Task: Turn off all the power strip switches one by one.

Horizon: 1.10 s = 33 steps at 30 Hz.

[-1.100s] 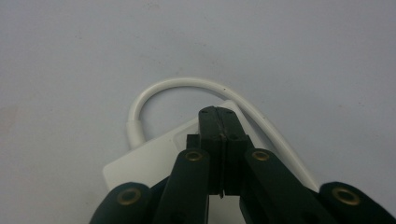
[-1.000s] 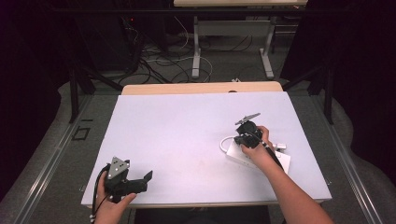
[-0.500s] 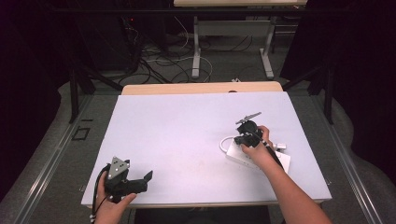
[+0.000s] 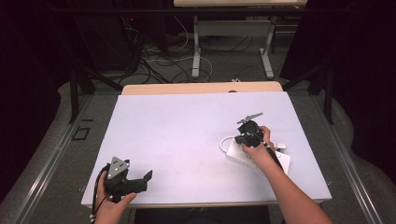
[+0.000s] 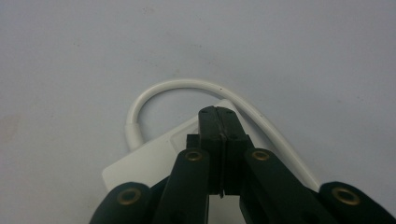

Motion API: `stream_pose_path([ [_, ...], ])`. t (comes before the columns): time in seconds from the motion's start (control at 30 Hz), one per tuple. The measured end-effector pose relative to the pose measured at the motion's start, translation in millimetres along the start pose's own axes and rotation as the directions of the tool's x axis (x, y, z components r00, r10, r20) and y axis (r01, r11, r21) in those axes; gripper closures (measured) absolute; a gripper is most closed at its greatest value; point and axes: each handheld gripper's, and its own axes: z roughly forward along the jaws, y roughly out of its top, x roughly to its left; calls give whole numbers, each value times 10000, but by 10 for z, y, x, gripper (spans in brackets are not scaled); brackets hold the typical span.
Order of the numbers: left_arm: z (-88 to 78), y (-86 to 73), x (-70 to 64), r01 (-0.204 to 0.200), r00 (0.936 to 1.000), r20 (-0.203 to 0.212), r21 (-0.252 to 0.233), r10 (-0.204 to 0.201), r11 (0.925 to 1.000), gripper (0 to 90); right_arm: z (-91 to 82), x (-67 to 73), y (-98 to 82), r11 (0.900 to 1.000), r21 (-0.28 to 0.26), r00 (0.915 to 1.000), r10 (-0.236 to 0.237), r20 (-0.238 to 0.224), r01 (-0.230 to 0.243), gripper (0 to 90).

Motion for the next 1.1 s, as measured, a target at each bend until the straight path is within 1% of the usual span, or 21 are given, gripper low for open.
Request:
stream_pose_path([
  [0.03,0,-1,-6,75,10000,24,-15,-75,10000,47,-2,1,-1,10000,-16,10000,-32,56,32,900],
  [0.1,-2,-2,-7,67,10000,18,-21,-67,10000,47,-2,9,-3,10000,-12,10000,-94,18,94,900],
  [0.17,-3,-1,-3,-4,10000,-2,-6,4,10000,47,-5,19,-4,9999,-28,9999,-124,115,125,900],
  [0.23,-4,-3,-2,17,10000,-17,6,-17,10000,47,-11,26,-5,9999,-27,9997,-144,183,145,900],
  [0.3,-5,-4,0,55,10000,-45,27,-55,10000,47,-24,27,-7,9999,-50,9998,-153,102,154,900],
  [0.33,0,-6,0,135,9999,-29,-32,-135,9999,47,-29,31,-7,9999,-8,9999,-126,44,126,900],
  [0.4,1,-6,3,138,9999,-32,-34,-138,9999,47,-42,30,-13,9999,-64,9998,-130,126,131,900],
  [0.43,0,-7,6,86,9999,-91,-61,-87,9999,48,-50,29,-14,10000,-60,9999,-67,80,68,900],
  [0.5,0,-7,7,98,9999,-83,-75,-99,9999,48,-60,25,-16,9999,-167,9998,-28,186,31,900],
  [0.53,-2,-7,5,243,9997,15,-104,-243,9996,48,-73,21,-18,9999,-119,9999,-13,165,15,900],
  [0.63,-4,-8,8,310,9995,35,-157,-310,9994,48,-100,7,-21,9999,-105,9997,5,253,-2,900],
  [0.7,-2,-8,10,293,9996,8,-136,-293,9995,48,-109,3,-24,9999,-116,9996,18,282,-15,900],
  [0.73,-1,-8,15,236,9997,-8,-98,-236,9997,48,-118,2,-28,9999,-114,9998,55,181,-53,900],
  [0.83,2,-10,19,234,9997,-20,-121,-234,9997,48,-141,-5,-34,10000,-25,9992,3,406,-2,900],
  [0.87,3,-11,18,374,9993,56,-124,-373,9992,48,-155,-4,-34,9999,101,9985,110,545,-115,900],
  [0.9,3,-11,18,374,9993,56,-124,-373,9992,48,-168,-21,-35,9999,141,9985,-49,539,42,900],
  [0.93,3,-12,21,378,9993,64,-118,-377,9992,48,-175,-22,-37,9999,164,9988,47,486,-55,900],
  [0.97,2,-12,22,399,9992,89,-122,-397,9991,48,-181,-34,-40,9998,221,9980,8,630,-22,900],
  [1.07,7,-12,25,501,9987,140,-130,-499,9987,47,-199,-55,-44,9995,307,9978,30,656,-50,900],
  [1.1,9,-12,25,511,9986,141,-138,-509,9986,44,-209,-74,-50,9991,409,9977,97,667,-124,900],
])
